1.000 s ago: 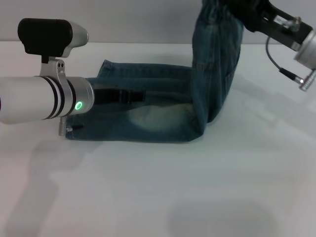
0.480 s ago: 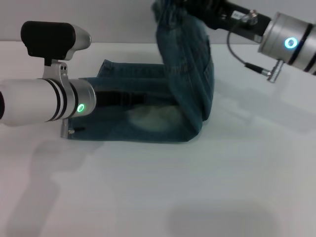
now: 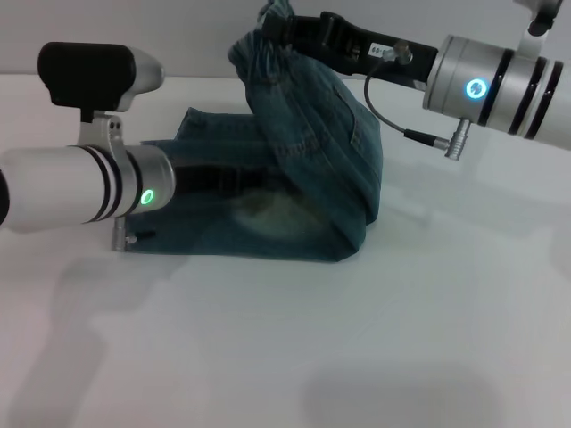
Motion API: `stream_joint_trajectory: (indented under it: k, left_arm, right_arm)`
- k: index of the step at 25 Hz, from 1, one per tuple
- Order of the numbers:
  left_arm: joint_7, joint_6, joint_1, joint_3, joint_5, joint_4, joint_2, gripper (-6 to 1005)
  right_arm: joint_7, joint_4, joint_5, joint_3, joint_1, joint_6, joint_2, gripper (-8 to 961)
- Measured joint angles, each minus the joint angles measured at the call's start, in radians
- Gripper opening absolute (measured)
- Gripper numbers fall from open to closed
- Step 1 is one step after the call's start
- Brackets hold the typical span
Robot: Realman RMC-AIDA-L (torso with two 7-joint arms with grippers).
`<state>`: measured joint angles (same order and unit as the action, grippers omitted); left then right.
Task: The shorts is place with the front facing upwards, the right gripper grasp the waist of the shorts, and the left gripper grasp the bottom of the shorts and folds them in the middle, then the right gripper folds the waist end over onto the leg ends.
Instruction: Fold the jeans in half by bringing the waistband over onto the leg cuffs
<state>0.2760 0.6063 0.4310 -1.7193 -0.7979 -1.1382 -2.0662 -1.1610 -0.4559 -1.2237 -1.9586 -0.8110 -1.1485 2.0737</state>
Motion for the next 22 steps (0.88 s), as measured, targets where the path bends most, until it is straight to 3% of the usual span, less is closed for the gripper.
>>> stream_joint_trajectory:
  k: [11,22]
  left_arm:
    - [0.009,-0.019,-0.056,0.04,0.006,-0.043,0.008,829]
    - [0.003,-0.027,-0.045,-0.034,-0.013,-0.041,-0.002,829]
  right_arm:
    - [0.0,0.004,0.015,0.033,-0.003,0.031,0.0,44]
    - [0.012,-0.002,0.034,0.081,-0.04,0.052,0.002,44]
